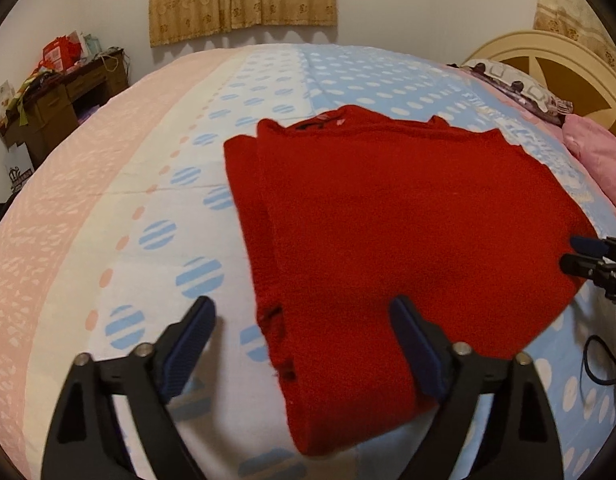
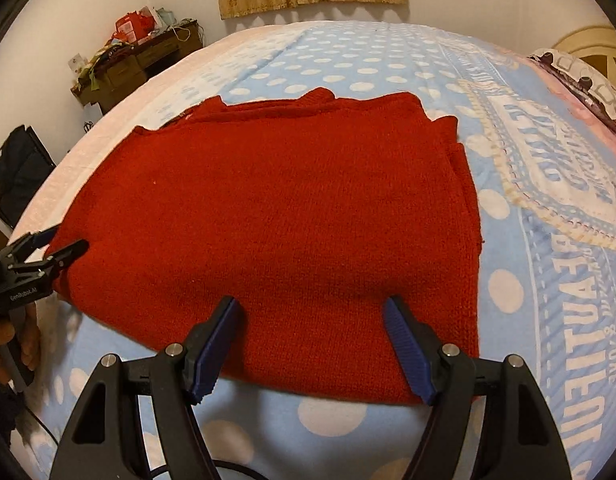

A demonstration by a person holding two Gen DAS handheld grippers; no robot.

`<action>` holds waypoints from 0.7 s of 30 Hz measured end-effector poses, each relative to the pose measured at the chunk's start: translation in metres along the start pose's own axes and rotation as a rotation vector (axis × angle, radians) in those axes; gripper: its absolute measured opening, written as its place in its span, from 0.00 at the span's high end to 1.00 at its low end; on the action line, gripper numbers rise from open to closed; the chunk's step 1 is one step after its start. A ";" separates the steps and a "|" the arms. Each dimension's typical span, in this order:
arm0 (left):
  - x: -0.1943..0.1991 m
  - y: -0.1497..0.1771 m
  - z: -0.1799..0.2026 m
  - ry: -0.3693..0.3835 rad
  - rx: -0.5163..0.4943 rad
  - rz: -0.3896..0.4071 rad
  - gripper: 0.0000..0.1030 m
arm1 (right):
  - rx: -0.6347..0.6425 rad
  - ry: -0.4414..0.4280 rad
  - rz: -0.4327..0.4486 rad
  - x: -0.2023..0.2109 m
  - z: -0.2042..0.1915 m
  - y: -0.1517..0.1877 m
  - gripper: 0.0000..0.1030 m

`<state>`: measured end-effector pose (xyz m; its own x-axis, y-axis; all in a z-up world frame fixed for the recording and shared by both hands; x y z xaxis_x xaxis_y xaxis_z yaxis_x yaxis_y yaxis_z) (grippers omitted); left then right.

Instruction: Fold small clothes

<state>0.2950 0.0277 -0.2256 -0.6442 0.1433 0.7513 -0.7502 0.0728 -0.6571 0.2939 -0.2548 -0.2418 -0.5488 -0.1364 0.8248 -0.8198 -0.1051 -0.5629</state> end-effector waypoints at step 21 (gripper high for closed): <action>0.008 0.014 -0.015 0.029 0.077 0.008 0.00 | -0.079 0.053 0.085 0.023 0.026 0.004 0.27</action>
<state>0.2820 0.0441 -0.2297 -0.6464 0.1725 0.7432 -0.7550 -0.0044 -0.6557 0.2824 -0.2845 -0.2259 -0.6231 -0.0888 0.7771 -0.7791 -0.0171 -0.6266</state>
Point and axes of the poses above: each gripper's, at about its wrist camera, not at the fingertips, and x roughly against the way its jaws point, z to its right, y to its underside, the point moved 5 cm from there along -x, roughly the way its jaws point, and after that the axes turned 2 degrees about x, right-handed, at the moved point
